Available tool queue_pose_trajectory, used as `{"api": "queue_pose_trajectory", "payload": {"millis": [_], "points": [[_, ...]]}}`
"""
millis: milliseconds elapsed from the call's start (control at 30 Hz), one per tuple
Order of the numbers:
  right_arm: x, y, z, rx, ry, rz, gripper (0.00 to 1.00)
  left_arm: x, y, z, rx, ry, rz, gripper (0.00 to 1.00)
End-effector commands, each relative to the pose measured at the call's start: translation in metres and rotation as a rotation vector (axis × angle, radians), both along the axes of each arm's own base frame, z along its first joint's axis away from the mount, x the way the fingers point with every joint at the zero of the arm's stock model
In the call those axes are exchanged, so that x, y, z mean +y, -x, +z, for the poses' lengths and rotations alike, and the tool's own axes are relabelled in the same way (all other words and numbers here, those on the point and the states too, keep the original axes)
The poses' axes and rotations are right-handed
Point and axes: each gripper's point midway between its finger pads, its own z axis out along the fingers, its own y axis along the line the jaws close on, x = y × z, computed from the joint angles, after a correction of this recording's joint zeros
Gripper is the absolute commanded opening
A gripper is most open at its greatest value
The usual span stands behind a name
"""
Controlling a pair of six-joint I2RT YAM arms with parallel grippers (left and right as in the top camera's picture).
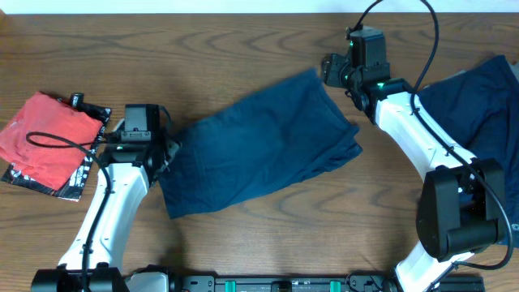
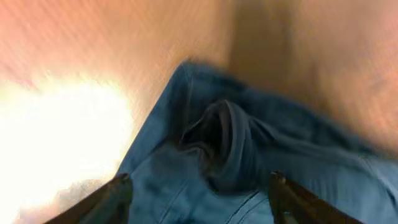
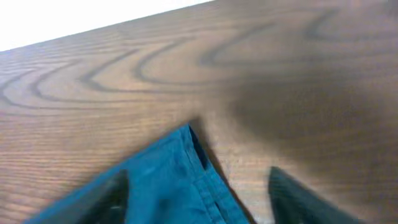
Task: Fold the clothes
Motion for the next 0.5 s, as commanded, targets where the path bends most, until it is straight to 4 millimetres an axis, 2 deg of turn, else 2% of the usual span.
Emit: {"api": "queue_pose_trajectory", "payload": {"millis": [0, 100, 200, 300, 467], "points": [[-0.01, 0.003, 0.001, 0.015, 0.035, -0.005, 0.68, 0.016, -0.008, 0.016, -0.046, -0.053, 0.016, 0.73], [-0.019, 0.023, -0.019, 0.135, 0.045, -0.005, 0.45, 0.013, -0.011, 0.027, -0.085, -0.01, 0.003, 0.73], [-0.029, 0.054, -0.045, 0.297, 0.086, 0.008, 0.3, -0.004, -0.01, 0.03, -0.095, 0.062, -0.077, 0.73], [-0.032, 0.081, -0.067, 0.424, 0.139, 0.052, 0.29, -0.018, -0.003, 0.024, -0.056, 0.116, -0.132, 0.73], [-0.036, 0.123, -0.109, 0.605, 0.201, 0.111, 0.29, -0.019, 0.013, 0.011, 0.04, 0.106, -0.173, 0.73]]}}
